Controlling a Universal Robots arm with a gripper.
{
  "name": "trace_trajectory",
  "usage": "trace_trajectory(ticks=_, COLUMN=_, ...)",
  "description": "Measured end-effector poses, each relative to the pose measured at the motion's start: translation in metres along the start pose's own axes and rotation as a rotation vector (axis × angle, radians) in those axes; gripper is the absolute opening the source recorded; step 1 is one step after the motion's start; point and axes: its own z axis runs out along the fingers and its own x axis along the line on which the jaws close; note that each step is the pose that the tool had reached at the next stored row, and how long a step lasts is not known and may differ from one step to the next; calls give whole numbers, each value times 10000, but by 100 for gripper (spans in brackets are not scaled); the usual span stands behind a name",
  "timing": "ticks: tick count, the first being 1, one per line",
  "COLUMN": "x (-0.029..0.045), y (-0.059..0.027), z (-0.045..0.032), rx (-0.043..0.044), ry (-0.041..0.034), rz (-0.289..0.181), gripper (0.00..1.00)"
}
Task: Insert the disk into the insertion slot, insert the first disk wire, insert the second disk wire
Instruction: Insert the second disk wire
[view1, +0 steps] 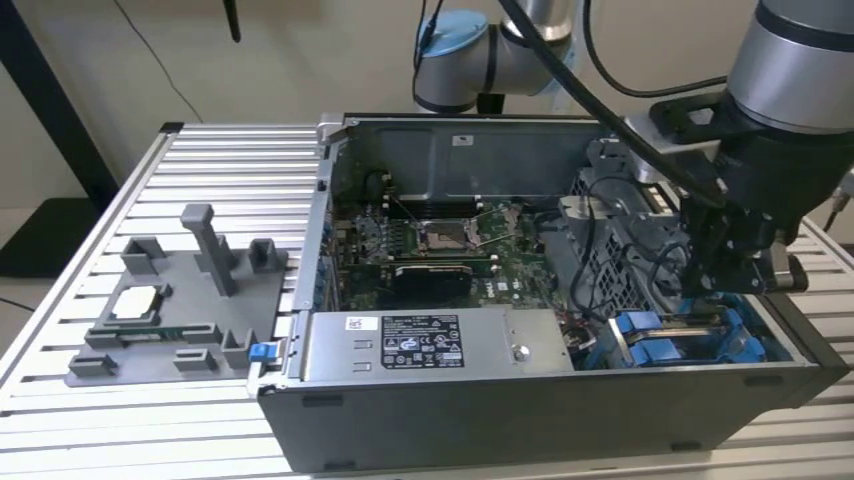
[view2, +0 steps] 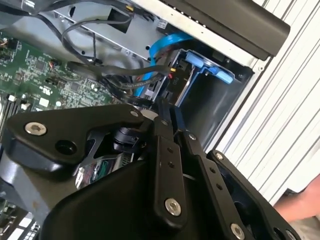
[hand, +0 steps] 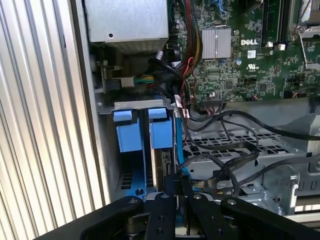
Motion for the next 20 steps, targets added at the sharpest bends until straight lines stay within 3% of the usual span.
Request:
trace_trajectory(ticks=2, x=1, y=-3, z=26, rx=0, ry=41, rz=-19, gripper=0)
trace_trajectory(ticks=7, x=7, y=8, z=112, rx=-26, ry=41, rz=-31, gripper=0)
trace_trajectory(ticks=14, x=8, y=-35, z=191, rx=-214, ry=46, rz=-51, gripper=0)
trace_trajectory(ticks=20, x=7, y=-45, z=206, rx=-216, ry=42, rz=-50, gripper=0)
